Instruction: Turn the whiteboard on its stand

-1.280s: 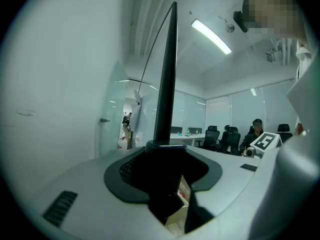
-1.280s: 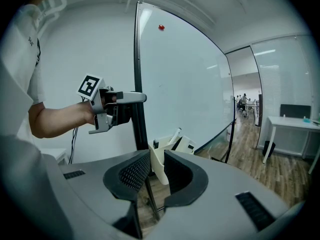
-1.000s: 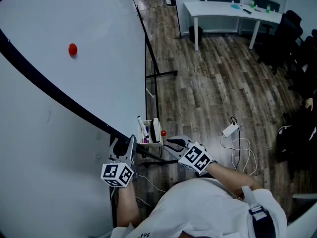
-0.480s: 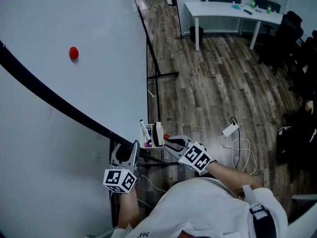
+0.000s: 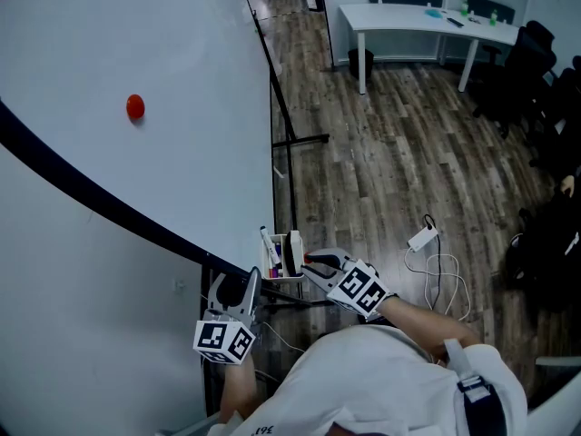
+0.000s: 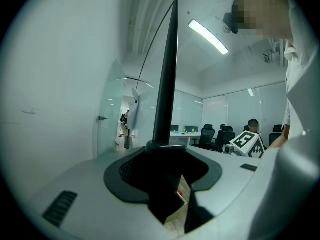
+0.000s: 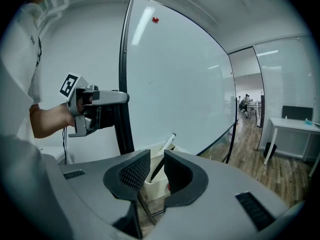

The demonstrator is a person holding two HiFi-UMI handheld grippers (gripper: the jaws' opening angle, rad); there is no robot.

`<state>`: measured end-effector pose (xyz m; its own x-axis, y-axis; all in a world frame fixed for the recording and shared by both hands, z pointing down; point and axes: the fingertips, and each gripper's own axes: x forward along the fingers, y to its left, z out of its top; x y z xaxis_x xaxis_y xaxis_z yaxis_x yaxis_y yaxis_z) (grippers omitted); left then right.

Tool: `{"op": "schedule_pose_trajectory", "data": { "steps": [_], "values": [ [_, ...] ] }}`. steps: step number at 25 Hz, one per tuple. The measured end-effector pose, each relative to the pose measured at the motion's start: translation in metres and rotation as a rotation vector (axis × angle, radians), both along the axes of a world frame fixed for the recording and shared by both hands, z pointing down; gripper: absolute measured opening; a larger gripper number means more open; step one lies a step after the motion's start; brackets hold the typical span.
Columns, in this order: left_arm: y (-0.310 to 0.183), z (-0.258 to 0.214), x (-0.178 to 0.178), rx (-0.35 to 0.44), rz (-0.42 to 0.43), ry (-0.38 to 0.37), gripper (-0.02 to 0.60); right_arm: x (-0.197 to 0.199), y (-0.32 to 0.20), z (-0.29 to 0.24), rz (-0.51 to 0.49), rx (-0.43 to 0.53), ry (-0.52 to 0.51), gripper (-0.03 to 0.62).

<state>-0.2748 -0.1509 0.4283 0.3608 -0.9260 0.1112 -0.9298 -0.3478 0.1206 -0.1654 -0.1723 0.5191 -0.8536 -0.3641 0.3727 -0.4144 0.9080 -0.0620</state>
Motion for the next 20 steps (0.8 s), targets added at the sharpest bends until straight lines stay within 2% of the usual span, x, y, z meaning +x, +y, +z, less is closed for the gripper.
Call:
{"op": "schedule_pose_trajectory", "data": {
  "steps": [20],
  "values": [
    [0.0007, -0.0046, -0.0006, -0.012, -0.008, 0.013, 0.189, 0.0008, -0.0012, -0.0034, 0.013, -0.005, 0.001, 0.101]
  ]
}}
